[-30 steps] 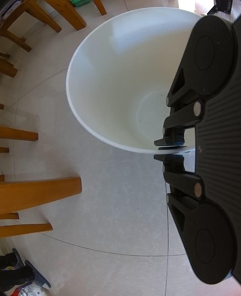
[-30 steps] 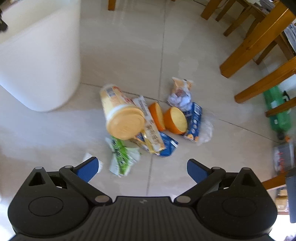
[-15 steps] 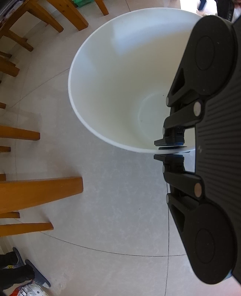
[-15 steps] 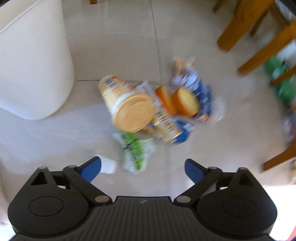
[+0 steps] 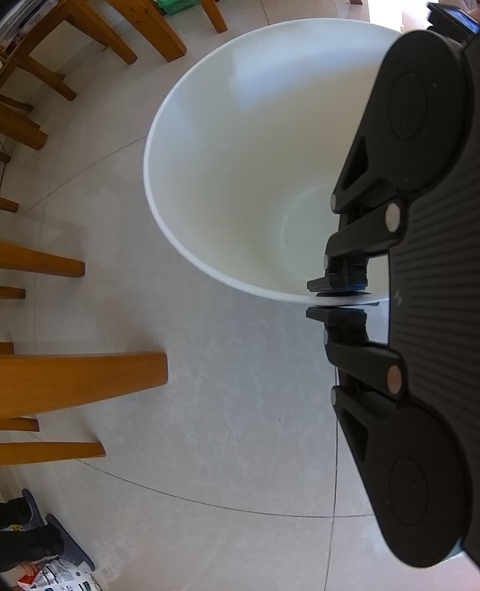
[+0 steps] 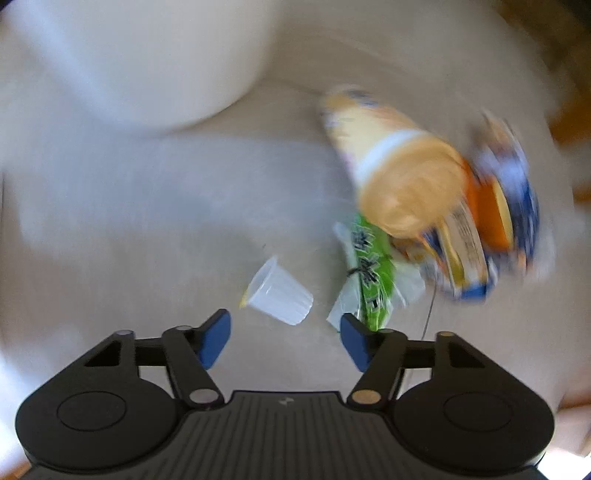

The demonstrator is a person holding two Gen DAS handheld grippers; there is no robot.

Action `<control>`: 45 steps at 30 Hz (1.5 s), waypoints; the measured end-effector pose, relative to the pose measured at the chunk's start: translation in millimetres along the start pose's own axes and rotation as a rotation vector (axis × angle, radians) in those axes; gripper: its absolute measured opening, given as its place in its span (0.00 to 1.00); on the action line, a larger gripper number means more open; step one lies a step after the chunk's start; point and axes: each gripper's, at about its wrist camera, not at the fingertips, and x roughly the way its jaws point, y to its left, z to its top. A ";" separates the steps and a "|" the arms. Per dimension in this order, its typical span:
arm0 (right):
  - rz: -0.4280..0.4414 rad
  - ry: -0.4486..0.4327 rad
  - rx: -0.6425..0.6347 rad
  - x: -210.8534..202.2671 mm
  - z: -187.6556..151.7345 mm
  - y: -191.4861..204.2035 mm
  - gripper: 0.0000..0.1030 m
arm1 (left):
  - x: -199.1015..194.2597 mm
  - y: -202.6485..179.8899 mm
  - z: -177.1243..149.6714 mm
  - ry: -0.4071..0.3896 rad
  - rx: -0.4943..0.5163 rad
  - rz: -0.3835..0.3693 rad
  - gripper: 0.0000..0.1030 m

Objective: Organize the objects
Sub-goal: 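Grasp the small white plastic cup with the right gripper while left holds bin, then carry the white cup over the bin and open the right gripper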

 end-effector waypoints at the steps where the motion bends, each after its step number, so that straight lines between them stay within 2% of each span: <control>1: -0.014 -0.007 -0.081 1.4 -2.7 8.0 0.66 | -0.2 -0.5 -0.9 0.000 0.002 0.002 0.06; 4: -0.069 -0.046 -0.299 5.3 -10.7 27.4 0.65 | -0.1 -1.0 -1.3 0.002 -0.001 0.003 0.06; 7: -0.099 -0.076 -0.437 13.0 -13.3 38.6 0.65 | 0.5 -1.2 -1.1 0.002 -0.002 0.003 0.06; 11: -0.095 -0.092 -0.499 27.2 -9.7 42.4 0.64 | 0.7 -2.2 -0.1 0.002 0.002 0.006 0.06; 16: -0.092 -0.094 -0.555 40.2 -5.6 43.8 0.58 | 0.3 -3.0 0.0 0.002 0.003 0.006 0.06; 18: -0.087 -0.083 -0.563 45.3 -3.1 43.5 0.50 | 0.2 -3.0 -0.1 0.002 0.002 0.007 0.06; 20: -0.082 -0.075 -0.553 47.4 0.2 40.7 0.47 | 0.2 -2.9 -0.1 0.001 0.004 0.006 0.06; 31: -0.051 -0.015 -0.401 27.7 9.1 20.0 0.46 | 0.6 -5.1 -1.3 -0.003 0.017 0.008 0.05; 39: -0.039 -0.017 -0.174 -32.0 26.8 -26.6 0.46 | 0.1 -5.3 -2.4 -0.008 0.026 0.013 0.05; 45: -0.096 -0.057 -0.120 -101.0 43.4 -48.6 0.46 | 0.6 -6.3 -2.6 -0.009 0.029 0.011 0.05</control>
